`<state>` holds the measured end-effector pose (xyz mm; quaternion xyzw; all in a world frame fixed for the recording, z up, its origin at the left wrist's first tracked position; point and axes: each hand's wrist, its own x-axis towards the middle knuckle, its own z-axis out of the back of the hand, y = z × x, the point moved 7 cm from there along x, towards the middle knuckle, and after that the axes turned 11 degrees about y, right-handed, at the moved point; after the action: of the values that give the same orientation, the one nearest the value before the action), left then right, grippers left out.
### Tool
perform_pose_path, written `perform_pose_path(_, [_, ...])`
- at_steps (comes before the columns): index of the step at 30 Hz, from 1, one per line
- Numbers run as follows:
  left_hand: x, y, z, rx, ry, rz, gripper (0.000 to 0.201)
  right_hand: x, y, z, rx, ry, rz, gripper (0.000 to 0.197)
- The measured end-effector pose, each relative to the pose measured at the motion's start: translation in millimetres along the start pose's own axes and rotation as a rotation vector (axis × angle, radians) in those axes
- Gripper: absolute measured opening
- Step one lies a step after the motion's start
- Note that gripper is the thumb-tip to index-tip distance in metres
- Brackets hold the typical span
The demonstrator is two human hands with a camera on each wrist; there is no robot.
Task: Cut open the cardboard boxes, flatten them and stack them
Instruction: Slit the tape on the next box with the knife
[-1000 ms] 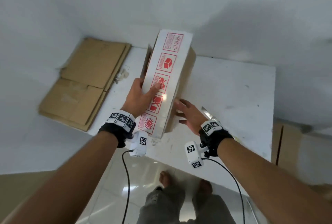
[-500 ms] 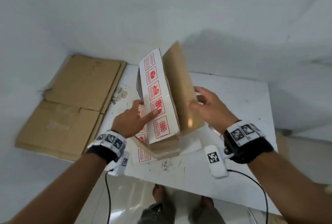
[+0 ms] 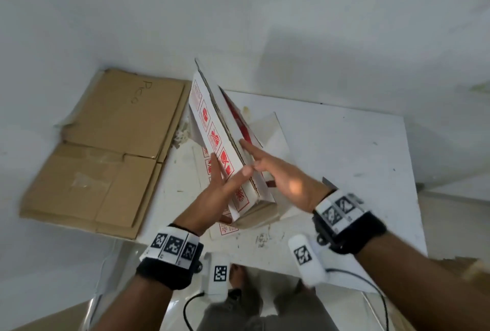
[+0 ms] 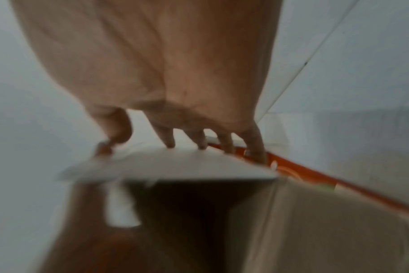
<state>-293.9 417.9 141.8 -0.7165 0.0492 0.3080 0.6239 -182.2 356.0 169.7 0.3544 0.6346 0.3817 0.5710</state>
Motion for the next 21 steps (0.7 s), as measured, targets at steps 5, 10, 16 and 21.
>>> perform_pose_path(5, [9.2, -10.9, 5.7, 0.011, 0.025, 0.018, 0.111, 34.5, -38.0, 45.3, -0.283, -0.004, -0.083, 0.115])
perform_pose_path(10, [26.4, -10.6, 20.0, -0.037, 0.001, 0.005, 0.101, 53.7, -36.5, 61.5, -0.332, -0.088, -0.062, 0.073])
perform_pose_path(16, [54.2, -11.9, 33.2, -0.073, -0.046, -0.072, 0.106, -1.5, -32.6, 85.2, -0.707, -0.178, -0.277, 0.081])
perform_pose_path(21, [92.0, -7.3, 34.6, 0.033, -0.101, -0.071, 0.111, -1.8, -41.1, 61.3, -0.920, -0.286, -0.347, 0.100])
